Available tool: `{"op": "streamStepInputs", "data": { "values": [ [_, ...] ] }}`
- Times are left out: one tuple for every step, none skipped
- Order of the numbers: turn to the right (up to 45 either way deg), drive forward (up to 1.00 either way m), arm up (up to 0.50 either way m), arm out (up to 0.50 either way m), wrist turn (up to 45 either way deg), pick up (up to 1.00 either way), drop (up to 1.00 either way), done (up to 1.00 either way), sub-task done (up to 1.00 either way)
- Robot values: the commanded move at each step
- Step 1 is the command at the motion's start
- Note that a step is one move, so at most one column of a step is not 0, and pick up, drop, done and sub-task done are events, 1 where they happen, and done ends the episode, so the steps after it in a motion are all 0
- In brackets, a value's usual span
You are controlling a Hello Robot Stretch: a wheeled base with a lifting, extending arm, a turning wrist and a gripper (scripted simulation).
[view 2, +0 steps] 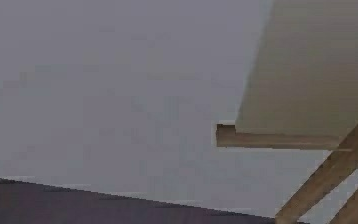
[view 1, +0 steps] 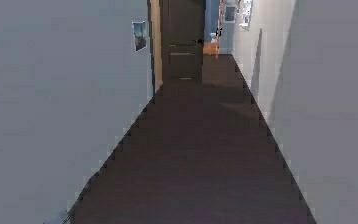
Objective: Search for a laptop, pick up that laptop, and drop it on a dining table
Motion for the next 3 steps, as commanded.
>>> {"op": "streamStepInputs", "data": {
  "values": [
    [0.0,1.00,0.00,0.00,0.0,0.00,0.00,0.00,0.00],
    [0.0,1.00,0.00,0.00,0.0,0.00,0.00,0.00,0.00],
    [0.0,1.00,0.00,0.00,0.0,0.00,0.00,0.00,0.00]
  ]
}}
